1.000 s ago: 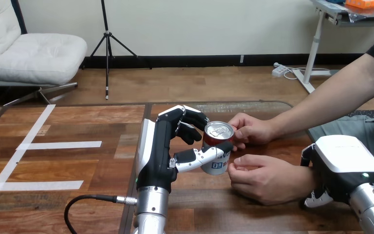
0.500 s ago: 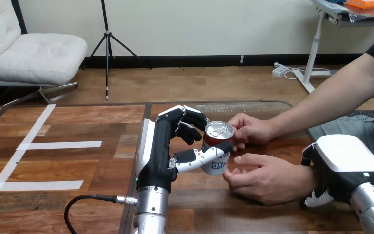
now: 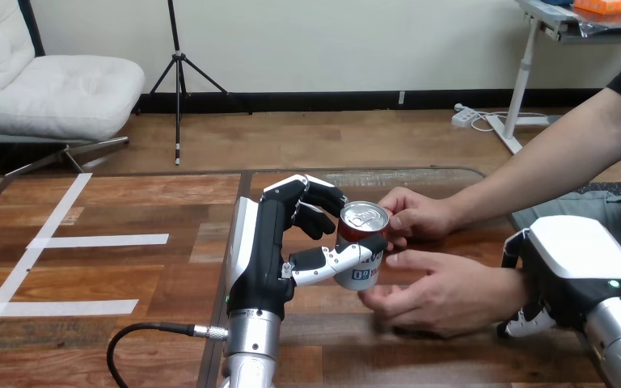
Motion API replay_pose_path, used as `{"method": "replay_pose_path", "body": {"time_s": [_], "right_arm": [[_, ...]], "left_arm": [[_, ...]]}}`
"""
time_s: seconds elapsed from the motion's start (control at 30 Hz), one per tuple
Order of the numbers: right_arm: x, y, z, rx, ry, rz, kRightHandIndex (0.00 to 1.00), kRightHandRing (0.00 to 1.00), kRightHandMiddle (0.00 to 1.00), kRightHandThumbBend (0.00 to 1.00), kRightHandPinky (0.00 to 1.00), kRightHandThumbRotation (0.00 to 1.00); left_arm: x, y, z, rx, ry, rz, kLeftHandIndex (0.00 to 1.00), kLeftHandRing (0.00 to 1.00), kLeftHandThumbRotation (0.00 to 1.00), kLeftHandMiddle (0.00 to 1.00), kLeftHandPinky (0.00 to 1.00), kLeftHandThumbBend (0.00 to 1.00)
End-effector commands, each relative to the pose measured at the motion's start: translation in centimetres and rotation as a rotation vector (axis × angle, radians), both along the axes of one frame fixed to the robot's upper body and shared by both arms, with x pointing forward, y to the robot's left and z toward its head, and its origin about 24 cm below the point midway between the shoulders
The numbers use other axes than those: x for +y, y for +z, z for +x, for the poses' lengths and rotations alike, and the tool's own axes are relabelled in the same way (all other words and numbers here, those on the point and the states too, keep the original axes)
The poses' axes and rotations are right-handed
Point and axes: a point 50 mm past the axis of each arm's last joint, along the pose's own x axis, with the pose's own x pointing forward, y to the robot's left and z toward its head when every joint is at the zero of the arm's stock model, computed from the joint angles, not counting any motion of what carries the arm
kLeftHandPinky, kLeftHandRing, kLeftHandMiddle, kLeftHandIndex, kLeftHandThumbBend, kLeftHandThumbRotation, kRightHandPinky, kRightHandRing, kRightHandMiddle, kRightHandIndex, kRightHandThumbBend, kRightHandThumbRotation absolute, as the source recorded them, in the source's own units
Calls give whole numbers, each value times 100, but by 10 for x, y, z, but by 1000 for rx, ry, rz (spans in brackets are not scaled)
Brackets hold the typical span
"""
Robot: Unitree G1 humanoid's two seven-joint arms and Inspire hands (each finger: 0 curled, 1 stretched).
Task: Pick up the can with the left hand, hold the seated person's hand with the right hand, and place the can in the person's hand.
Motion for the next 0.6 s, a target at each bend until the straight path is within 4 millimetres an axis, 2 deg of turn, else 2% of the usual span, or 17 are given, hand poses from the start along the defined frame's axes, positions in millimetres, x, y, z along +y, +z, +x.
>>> {"method": "replay_pose_path", "body": {"time_s": [0.0, 0.57], "right_arm": [[-3, 22, 7, -76, 1, 12, 44, 24, 33, 82, 16, 0], [-2, 29, 7, -104, 8, -4, 47, 31, 40, 83, 23, 0]], "left_arm": [[-11, 25, 9, -102, -2, -67, 46, 41, 0, 44, 39, 54], [-12, 26, 10, -100, -2, -72, 46, 41, 0, 44, 39, 53]]}}
